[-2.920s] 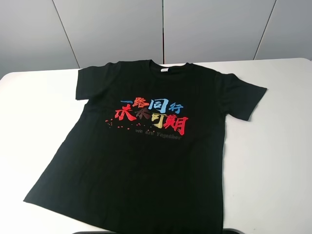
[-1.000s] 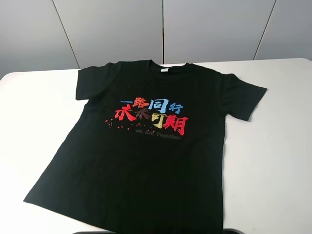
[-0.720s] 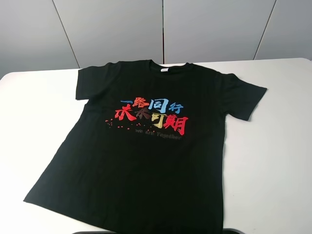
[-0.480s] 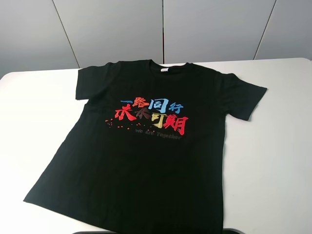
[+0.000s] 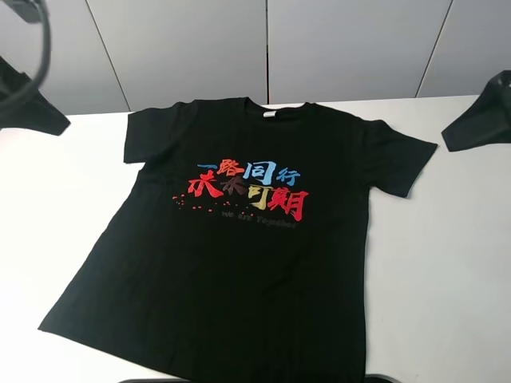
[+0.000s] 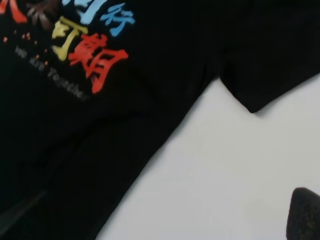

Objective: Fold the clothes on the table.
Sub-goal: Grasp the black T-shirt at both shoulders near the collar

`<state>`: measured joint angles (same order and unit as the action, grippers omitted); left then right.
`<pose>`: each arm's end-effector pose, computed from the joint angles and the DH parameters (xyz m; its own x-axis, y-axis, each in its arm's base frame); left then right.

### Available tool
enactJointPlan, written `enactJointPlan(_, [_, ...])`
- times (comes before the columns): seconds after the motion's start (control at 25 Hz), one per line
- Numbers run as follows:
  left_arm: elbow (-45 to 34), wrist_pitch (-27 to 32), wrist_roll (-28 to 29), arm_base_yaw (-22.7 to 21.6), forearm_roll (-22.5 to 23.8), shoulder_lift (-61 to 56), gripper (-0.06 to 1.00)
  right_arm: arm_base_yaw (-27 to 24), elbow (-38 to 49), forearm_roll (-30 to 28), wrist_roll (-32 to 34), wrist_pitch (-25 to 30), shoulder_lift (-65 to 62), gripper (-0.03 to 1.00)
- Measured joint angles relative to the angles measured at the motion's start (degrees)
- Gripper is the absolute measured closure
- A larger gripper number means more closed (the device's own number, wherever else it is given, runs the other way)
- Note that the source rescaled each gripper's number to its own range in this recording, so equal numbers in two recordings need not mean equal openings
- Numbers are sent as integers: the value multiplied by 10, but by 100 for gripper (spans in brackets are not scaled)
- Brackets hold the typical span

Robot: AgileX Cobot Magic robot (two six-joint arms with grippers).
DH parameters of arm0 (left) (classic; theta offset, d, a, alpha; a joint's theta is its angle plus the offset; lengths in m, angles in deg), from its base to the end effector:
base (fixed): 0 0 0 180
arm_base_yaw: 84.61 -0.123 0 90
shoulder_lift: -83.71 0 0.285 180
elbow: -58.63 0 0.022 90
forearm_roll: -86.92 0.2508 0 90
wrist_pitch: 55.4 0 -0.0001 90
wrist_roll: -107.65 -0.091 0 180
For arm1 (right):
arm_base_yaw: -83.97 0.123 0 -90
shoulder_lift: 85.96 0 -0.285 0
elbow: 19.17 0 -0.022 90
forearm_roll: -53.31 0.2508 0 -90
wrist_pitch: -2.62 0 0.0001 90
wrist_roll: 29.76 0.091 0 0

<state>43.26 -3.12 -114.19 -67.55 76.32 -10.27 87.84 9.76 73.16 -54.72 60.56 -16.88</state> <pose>0.2551 -0.0922 0.2990 -0.4923 0.7492 -0.4431 0.7812 0.6048 0.1547 0.1851 0.0388 0.2974 -0.8262 -0.2899 -0.4830 -0.4025 0.9037 0.1460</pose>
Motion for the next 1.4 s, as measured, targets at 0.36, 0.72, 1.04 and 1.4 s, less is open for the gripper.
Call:
enactJointPlan(0.36, [128, 14, -45, 56, 73, 237, -6, 98, -32, -8, -27, -45, 150, -3])
enactJointPlan(0.72, [166, -11, -72, 85, 106, 378, -6, 103, -65, -4, -54, -86, 290, -3])
enactJointPlan(1.04, [167, -60, -107, 110, 118, 434, -6, 103, -139, 2, -60, -71, 401, -3])
enactJointPlan(1.4, [226, -74, -95, 110, 135, 452, -6, 104, -145, 10, -80, -65, 454, -3])
